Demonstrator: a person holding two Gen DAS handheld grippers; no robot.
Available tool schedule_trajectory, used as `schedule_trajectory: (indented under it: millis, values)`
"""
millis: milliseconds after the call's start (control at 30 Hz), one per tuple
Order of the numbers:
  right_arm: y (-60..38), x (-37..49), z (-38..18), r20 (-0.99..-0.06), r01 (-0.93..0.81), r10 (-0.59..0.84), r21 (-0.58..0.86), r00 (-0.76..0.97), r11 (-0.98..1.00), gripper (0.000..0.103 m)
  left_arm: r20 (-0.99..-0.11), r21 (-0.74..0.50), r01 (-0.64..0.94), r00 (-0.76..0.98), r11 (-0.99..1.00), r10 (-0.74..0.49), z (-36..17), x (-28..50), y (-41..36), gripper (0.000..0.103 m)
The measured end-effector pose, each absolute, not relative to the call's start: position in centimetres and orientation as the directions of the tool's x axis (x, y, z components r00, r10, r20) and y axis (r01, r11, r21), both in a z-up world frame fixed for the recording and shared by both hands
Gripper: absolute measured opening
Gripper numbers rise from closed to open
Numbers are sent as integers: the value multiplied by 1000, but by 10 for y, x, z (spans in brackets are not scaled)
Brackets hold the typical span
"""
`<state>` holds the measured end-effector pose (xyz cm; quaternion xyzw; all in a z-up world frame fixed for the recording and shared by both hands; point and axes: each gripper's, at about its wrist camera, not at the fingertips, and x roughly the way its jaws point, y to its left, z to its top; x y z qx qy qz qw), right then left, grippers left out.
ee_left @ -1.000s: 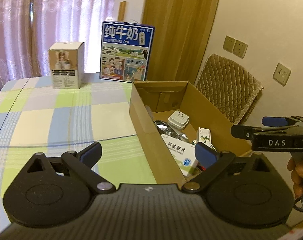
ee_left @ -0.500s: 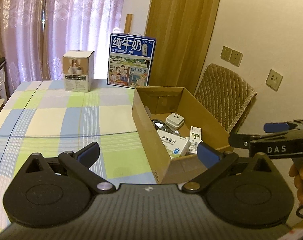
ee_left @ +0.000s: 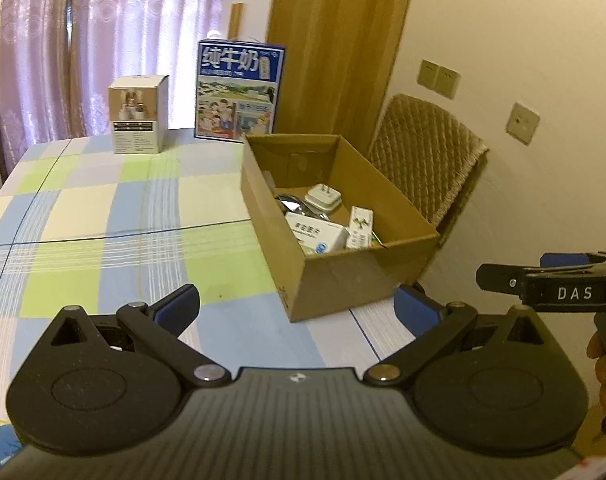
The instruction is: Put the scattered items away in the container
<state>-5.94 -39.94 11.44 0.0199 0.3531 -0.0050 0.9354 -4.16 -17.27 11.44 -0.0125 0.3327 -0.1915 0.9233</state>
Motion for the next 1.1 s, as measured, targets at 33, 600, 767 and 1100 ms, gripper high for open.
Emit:
schedule_trajectory:
  millis: [33,600,767,1100]
  values:
    - [-400,-63,114,-661,25,2,31,750,999,101,-612,-145,353,702,924,-364,114,-44,-175,102]
    - [-402,-78,101,-682,25,14,48,731,999,101,-658,-126,338,676,933,-333,102,-59,-186,102]
    - [-398,-78,101,-682,12,25,49,731,999,101,-662,-122,325,677,938,-321,103,-59,-187,102]
    - [-394,-81,104,-675,3,36,56,737,998,101,-662,-108,322,682,940,-310,102,-61,-187,102]
